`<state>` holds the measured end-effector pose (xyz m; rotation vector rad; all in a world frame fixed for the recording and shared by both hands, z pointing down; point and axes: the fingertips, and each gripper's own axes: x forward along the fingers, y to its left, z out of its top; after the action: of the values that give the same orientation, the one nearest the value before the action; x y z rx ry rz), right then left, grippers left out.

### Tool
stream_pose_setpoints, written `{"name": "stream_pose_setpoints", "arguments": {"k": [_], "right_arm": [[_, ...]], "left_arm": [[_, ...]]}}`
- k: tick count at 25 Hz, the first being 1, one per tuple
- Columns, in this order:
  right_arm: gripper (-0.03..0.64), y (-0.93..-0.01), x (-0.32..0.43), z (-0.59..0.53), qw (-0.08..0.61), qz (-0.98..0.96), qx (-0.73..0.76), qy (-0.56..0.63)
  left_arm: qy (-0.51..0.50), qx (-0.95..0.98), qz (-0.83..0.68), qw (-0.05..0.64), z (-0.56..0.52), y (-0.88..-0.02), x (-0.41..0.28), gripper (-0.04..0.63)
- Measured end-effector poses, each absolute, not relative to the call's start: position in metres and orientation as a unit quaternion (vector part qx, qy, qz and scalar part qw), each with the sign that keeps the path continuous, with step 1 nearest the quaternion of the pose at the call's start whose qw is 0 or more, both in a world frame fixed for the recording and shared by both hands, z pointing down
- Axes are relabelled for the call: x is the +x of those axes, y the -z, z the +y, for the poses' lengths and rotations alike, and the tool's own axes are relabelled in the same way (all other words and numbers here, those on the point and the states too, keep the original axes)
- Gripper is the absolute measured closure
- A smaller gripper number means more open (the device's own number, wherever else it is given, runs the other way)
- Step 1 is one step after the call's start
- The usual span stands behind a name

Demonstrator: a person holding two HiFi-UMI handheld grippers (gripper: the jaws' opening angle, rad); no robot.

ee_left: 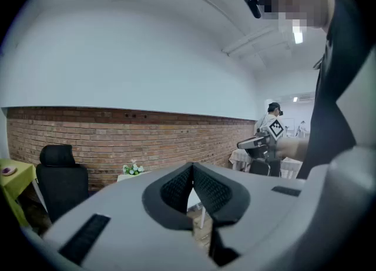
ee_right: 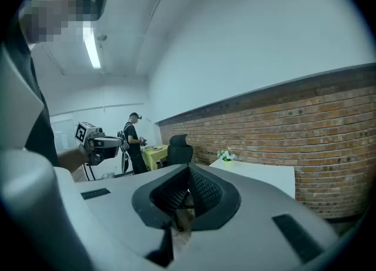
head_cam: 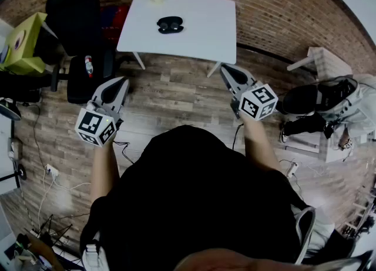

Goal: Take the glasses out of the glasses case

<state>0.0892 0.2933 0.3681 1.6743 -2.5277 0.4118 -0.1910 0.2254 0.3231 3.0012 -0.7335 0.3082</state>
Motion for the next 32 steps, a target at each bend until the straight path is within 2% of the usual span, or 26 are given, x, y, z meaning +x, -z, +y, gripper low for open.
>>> {"name": "stream_pose_setpoints", "arguments": {"k": [18,32], "right_arm": [[0.601,-0.369,0.052,0.284,0.027,-0.811,0.567,-0.141],[0.6,-0.376,0.045,0.268,0.029,-0.807,0.571,-0.145]], "left_arm": [[-0.093,0.967,-0.235,0.016,0.214,-0.325,-0.246,0.586],[-0.091,0.966,-0.242,0.017,0.201,-0.329,-0.264,0.586]]}}
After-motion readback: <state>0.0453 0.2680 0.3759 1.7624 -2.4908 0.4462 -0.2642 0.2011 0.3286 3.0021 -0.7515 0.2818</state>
